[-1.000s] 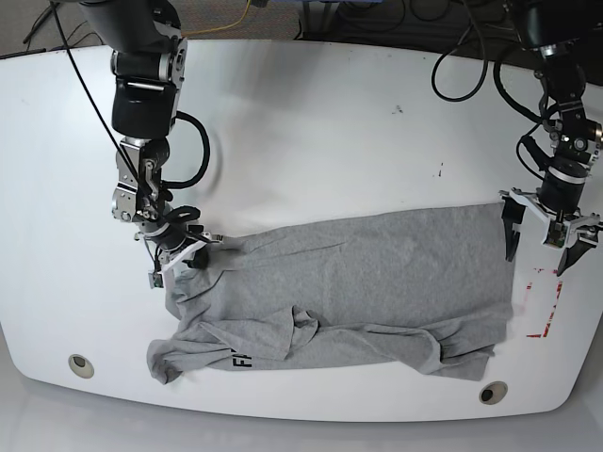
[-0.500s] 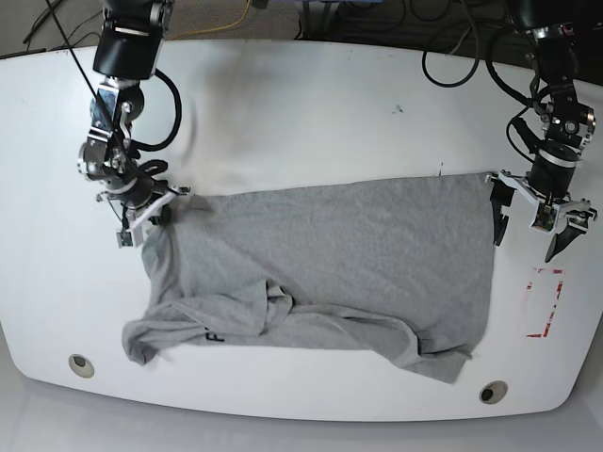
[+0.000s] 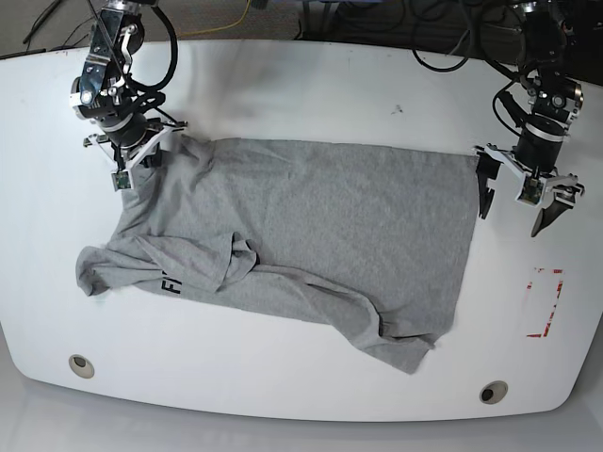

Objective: Layout the t-shirt on the table in an organized manner, then fold the t-shirt properly
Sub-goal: 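Move both grippers over the two corners of the shirt's opposite edge, then lower the left gripper and pinch the shirt corner beneath it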

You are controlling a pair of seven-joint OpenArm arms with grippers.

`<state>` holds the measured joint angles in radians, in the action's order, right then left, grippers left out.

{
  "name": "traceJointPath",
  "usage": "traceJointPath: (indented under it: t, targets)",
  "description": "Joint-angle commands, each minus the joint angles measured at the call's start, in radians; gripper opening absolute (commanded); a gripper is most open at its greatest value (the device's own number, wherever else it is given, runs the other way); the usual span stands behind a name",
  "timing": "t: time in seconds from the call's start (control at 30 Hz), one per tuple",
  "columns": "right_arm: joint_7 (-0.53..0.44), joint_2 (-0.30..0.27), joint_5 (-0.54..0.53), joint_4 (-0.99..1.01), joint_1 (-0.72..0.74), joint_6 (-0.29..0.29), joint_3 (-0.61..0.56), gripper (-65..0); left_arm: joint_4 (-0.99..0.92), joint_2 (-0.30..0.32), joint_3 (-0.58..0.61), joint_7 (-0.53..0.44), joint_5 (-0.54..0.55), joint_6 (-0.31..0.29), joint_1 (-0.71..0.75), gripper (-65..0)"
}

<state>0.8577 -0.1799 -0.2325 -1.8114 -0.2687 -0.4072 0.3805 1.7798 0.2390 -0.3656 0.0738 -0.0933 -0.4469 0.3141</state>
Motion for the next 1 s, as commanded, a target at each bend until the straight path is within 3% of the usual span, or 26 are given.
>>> traceJointPath:
  t: [0.0, 0.57, 0.97]
  targets:
    - [-0.021, -0.013, -0.005, -0.040, -0.010, 0.003, 0.007, -65.0, 0.024, 0.010, -0.003, -0.027, 0.010, 0.007, 0.021, -14.5]
    - [-0.022, -0.013, -0.005, -0.041, -0.024, 0.001, 0.007, -65.0, -0.076, -0.026, 0.014, -0.025, 0.016, 0.006, 0.084, -14.5]
    - [-0.022, -0.013, -0.006, -0.038, -0.002, 0.001, 0.007, -65.0, -0.285, -0.025, 0.075, -0.027, 0.014, 0.006, -0.026, -14.5]
